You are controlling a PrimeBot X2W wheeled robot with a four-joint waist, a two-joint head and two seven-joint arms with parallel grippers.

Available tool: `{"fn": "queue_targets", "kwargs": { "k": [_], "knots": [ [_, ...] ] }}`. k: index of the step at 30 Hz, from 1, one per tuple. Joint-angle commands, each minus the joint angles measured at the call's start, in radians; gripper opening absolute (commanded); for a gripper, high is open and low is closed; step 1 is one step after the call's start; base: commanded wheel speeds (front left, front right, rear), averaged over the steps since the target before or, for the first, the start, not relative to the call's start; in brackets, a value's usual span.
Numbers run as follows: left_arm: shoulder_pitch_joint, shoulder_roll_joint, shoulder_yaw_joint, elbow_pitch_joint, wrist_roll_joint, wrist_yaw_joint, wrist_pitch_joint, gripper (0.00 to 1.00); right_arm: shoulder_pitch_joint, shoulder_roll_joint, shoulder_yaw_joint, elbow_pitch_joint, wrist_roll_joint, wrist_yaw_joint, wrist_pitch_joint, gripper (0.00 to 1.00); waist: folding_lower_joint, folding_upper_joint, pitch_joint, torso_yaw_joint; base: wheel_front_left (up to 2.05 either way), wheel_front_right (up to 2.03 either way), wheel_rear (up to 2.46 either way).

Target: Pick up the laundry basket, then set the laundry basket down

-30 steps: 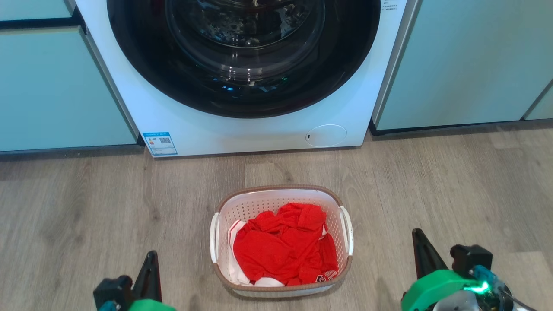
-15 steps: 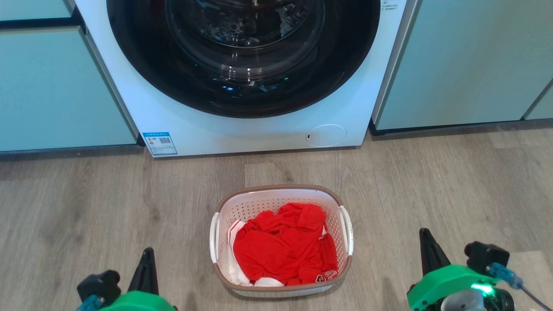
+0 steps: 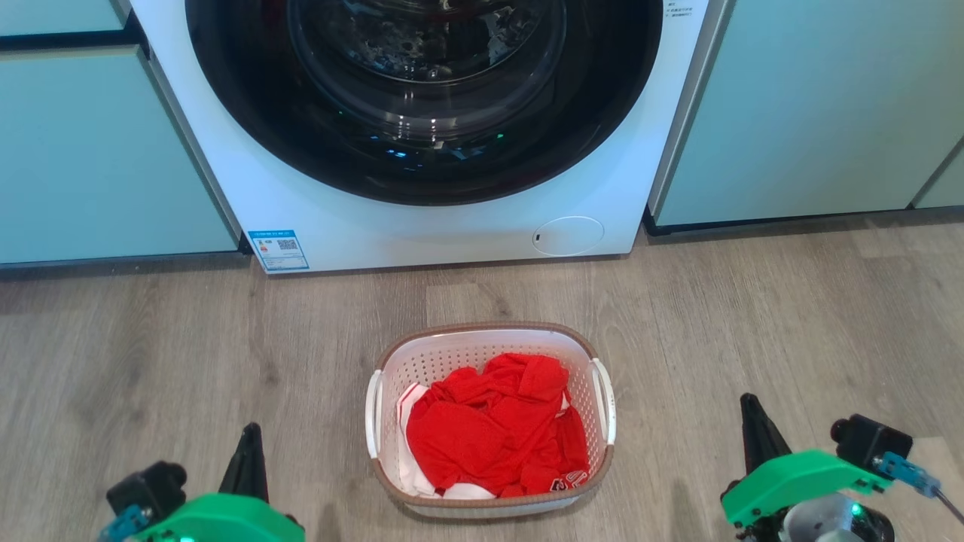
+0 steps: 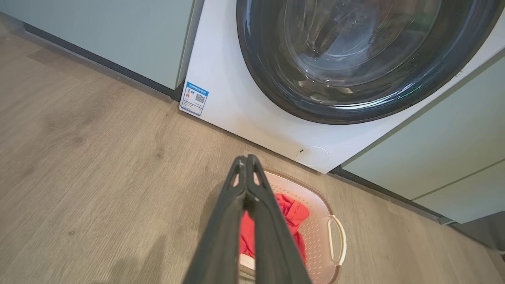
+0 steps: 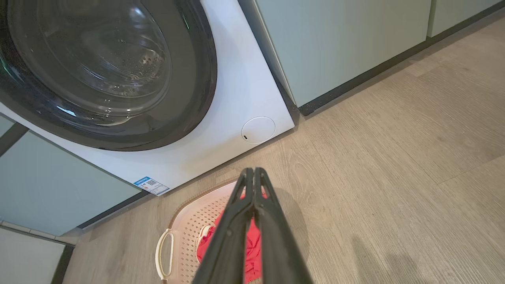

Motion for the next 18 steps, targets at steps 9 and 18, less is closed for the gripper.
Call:
{"fn": "queue_targets", "kwargs": {
  "k": [9, 18],
  "knots": [
    [-0.072, 0.007, 0.037, -0.025, -0.12, -0.022, 0.027, 0.0, -0.058, -0.022, -0.017, -0.041, 0.117, 0.002, 0.027, 0.0, 0.0, 0.0, 0.0, 0.0, 0.0, 0.0, 0.0],
    [-0.09, 0.008, 0.053, -0.022, -0.227, -0.036, 0.052, 0.0, -0.066, -0.024, -0.032, -0.045, 0.22, 0.003, 0.051, 0.0, 0.0, 0.0, 0.001, -0.001, 0.0, 0.0, 0.0]
  ]
}}
